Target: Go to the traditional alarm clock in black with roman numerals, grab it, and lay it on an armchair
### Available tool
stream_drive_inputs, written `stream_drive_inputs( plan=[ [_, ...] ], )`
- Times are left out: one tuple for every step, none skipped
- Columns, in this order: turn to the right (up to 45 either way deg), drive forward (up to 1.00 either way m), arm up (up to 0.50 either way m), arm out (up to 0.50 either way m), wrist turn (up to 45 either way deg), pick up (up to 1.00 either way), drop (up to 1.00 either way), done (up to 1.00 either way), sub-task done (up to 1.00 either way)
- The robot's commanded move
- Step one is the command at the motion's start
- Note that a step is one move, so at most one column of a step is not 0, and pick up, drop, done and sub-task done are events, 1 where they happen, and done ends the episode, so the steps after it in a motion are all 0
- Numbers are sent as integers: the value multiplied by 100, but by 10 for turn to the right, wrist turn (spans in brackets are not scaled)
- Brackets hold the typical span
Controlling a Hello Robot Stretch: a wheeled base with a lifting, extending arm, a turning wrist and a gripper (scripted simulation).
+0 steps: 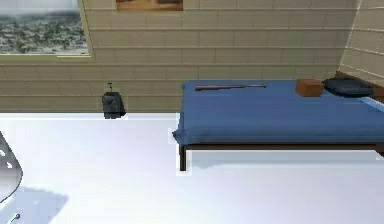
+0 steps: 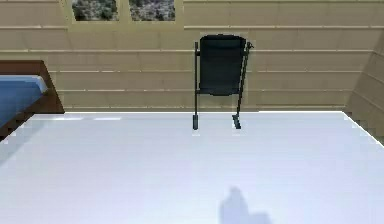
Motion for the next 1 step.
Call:
stream_drive_inputs(
  plan=[
    [120,0,0,0,0,0,0,0,0]
  ],
)
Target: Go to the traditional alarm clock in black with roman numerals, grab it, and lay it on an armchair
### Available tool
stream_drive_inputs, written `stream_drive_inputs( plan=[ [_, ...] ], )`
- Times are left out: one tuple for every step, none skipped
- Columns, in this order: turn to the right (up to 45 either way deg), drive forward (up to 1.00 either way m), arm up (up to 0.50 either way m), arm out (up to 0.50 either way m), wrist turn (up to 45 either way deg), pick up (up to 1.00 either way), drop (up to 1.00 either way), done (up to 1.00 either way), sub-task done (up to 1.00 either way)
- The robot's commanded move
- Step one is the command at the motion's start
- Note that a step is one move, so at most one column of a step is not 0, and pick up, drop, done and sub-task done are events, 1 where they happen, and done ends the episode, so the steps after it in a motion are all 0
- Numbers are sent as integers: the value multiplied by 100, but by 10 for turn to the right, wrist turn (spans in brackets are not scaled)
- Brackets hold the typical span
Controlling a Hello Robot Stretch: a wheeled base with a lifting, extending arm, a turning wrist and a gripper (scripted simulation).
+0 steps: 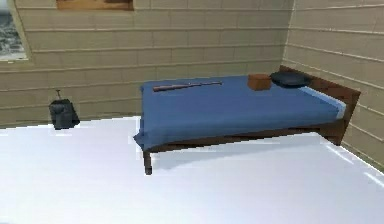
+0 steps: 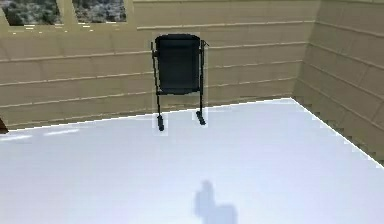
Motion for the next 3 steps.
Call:
stream_drive_inputs(
  plan=[
    [0,5,0,0,0,0,0,0,0],
    [-450,0,0,0,0,0,0,0,0],
    [-450,0,0,0,0,0,0,0,0]
  ],
)
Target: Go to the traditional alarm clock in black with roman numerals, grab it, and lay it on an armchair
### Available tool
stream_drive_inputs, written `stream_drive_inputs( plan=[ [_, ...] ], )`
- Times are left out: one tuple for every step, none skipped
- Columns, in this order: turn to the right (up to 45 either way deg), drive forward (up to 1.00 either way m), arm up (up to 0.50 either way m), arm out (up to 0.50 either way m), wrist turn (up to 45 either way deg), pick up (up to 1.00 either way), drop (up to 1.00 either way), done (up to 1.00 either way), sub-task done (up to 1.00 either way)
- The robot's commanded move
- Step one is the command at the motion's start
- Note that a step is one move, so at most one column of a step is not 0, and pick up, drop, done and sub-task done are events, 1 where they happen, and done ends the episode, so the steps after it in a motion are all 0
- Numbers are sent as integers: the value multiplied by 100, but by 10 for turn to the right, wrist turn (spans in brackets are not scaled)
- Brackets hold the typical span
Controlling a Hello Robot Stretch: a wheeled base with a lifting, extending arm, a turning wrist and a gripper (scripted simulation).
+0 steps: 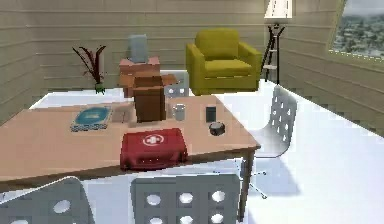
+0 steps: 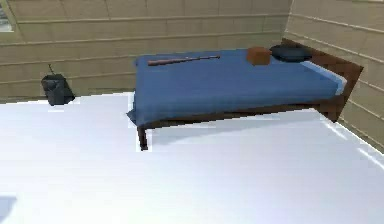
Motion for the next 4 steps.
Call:
stream_drive_inputs(
  plan=[
    [-450,0,0,0,0,0,0,0,0],
    [-330,0,0,0,0,0,0,0,0],
    [450,0,0,0,0,0,0,0,0],
    [450,0,0,0,0,0,0,0,0]
  ],
)
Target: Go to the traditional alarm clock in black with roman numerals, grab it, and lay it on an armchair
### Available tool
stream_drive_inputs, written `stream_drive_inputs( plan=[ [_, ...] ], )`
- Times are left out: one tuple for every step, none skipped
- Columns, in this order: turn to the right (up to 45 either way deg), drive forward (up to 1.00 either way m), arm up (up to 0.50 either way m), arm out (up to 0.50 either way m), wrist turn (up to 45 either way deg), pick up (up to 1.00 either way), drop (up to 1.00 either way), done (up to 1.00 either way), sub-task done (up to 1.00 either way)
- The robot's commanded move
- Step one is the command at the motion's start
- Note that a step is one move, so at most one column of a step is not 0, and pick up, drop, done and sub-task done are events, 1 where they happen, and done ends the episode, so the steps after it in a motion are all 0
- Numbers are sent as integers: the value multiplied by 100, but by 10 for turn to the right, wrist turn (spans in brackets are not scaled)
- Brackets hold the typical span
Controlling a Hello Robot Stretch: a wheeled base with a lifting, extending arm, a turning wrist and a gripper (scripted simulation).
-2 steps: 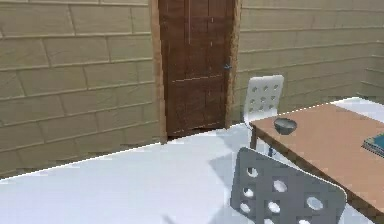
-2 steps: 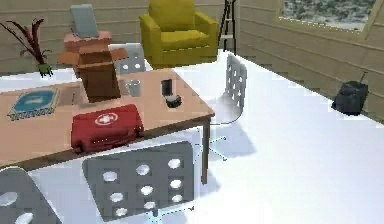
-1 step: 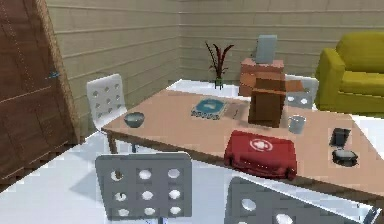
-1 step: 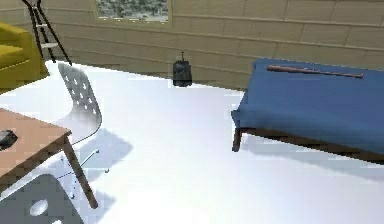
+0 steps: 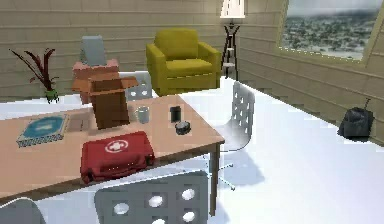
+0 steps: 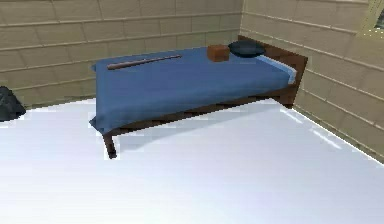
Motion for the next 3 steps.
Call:
stream_drive_inputs(
  plan=[
    [300,0,0,0,0,0,0,0,0],
    [0,50,0,0,0,0,0,0,0],
    [-60,0,0,0,0,0,0,0,0]
  ],
)
